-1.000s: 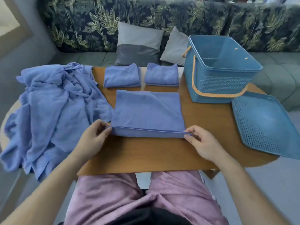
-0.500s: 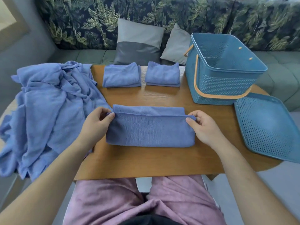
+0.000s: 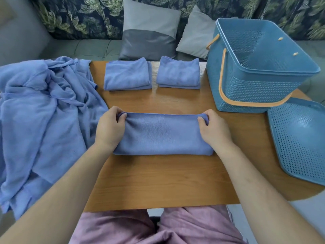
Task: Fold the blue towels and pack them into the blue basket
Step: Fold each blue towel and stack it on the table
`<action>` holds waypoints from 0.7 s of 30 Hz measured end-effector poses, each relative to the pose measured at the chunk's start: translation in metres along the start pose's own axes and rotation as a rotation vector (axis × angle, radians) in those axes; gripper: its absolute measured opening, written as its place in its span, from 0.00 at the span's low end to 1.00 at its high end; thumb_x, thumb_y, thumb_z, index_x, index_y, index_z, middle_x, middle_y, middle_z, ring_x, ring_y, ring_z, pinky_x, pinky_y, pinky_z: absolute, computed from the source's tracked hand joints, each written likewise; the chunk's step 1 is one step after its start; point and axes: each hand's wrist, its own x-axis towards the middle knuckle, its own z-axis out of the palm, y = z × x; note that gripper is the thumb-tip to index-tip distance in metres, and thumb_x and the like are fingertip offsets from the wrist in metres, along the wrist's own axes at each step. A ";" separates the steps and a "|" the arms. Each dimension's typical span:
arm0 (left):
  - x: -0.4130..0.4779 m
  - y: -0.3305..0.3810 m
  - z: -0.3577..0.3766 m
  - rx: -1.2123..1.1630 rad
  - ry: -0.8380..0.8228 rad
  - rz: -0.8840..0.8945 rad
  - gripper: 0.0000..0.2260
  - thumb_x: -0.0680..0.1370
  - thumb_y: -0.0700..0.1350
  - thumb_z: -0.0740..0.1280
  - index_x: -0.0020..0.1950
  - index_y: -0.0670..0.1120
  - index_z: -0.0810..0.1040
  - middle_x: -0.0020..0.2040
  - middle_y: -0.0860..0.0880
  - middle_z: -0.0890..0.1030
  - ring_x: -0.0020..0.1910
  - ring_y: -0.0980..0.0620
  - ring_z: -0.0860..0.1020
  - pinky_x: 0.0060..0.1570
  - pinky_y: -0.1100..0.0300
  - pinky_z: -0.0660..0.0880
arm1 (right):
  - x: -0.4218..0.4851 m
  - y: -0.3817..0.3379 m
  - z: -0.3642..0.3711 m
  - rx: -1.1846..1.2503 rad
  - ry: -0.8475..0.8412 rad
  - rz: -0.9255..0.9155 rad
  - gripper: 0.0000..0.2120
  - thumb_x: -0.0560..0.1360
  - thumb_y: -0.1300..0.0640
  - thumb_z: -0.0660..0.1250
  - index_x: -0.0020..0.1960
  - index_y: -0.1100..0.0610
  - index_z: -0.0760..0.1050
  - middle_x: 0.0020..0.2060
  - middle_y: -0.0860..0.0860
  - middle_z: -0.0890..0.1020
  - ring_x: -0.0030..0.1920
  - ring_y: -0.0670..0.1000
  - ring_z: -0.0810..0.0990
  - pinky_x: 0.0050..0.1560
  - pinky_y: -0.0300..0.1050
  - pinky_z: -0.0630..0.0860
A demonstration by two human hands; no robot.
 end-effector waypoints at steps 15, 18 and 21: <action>-0.054 0.036 0.066 0.381 -0.261 0.354 0.26 0.82 0.57 0.46 0.79 0.54 0.65 0.79 0.54 0.64 0.80 0.47 0.57 0.78 0.43 0.54 | -0.049 -0.060 0.071 -0.332 -0.173 -0.361 0.32 0.81 0.43 0.39 0.80 0.51 0.62 0.80 0.49 0.62 0.81 0.51 0.54 0.80 0.55 0.50; -0.046 0.021 0.057 0.491 -0.245 0.263 0.29 0.81 0.65 0.47 0.80 0.60 0.59 0.82 0.56 0.56 0.82 0.49 0.50 0.79 0.47 0.47 | -0.042 -0.040 0.061 -0.399 -0.191 -0.294 0.29 0.84 0.42 0.42 0.83 0.50 0.53 0.82 0.46 0.53 0.82 0.48 0.46 0.81 0.52 0.41; -0.039 0.012 0.044 0.526 -0.256 0.212 0.28 0.81 0.67 0.47 0.81 0.62 0.55 0.82 0.56 0.52 0.82 0.50 0.46 0.80 0.50 0.43 | -0.033 -0.018 0.044 -0.420 -0.178 -0.182 0.28 0.85 0.42 0.43 0.83 0.48 0.49 0.82 0.46 0.49 0.82 0.47 0.42 0.80 0.51 0.38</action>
